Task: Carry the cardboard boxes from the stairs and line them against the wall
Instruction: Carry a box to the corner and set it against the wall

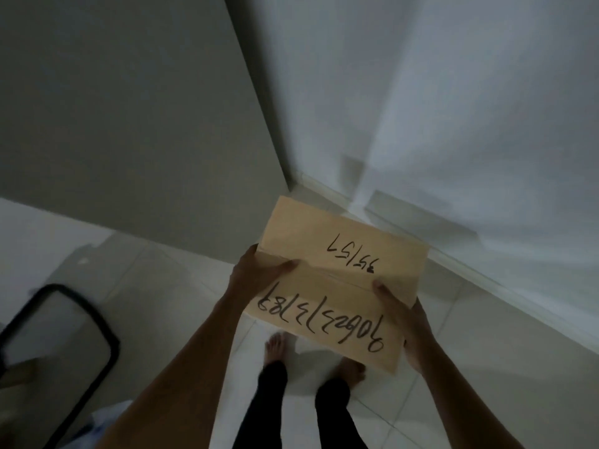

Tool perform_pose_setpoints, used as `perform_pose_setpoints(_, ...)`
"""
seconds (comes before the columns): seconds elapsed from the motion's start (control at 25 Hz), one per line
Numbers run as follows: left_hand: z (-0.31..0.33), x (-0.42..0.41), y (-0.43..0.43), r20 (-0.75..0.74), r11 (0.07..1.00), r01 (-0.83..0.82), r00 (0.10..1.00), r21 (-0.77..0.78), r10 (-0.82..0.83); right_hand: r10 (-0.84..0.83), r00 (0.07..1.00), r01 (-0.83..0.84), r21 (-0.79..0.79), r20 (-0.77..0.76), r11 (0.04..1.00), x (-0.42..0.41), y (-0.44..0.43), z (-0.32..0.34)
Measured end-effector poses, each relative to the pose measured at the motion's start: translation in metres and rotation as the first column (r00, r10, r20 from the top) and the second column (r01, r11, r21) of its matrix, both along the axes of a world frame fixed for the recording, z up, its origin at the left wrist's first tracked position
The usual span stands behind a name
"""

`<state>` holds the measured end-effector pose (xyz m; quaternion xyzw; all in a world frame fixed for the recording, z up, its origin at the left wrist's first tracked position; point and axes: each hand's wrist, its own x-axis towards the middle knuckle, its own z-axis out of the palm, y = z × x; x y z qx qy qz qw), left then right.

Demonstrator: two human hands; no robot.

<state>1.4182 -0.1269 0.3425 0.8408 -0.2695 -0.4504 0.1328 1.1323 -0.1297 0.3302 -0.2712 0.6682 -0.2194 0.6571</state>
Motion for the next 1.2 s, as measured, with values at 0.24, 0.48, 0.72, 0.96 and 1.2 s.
perform_pose_setpoints(0.24, -0.202, 0.059, -0.101, 0.018, 0.99, 0.139, 0.99, -0.039, -0.139, -0.196, 0.98, 0.197, 0.035, -0.044, 0.98, 0.06, -0.069, -0.209)
perform_pose_setpoints(0.48, -0.332, 0.093, -0.175, 0.084, 0.947, 0.322, 0.944, -0.014, -0.32, -0.253, 0.96, 0.261, 0.06, -0.117, 0.963, 0.105, -0.125, -0.346)
perform_pose_setpoints(0.72, -0.376, 0.109, -0.216, 0.375, 0.872, 0.488, 0.816, -0.041, -0.439, -0.335, 0.933, 0.338, -0.002, -0.134, 0.941, 0.144, -0.175, -0.399)
perform_pose_setpoints(0.96, -0.382, 0.101, -0.203, 0.52, 0.622, 0.782, 0.543, -0.029, -0.659, -0.285, 0.926, 0.285, -0.037, -0.247, 0.958, 0.164, -0.199, -0.4)
perform_pose_setpoints(1.2, -0.355, 0.117, -0.202, 0.391, 0.501, 0.843, 0.401, 0.197, -0.828, 0.023, 0.844, 0.034, 0.095, -0.537, 0.995, 0.159, -0.197, -0.372)
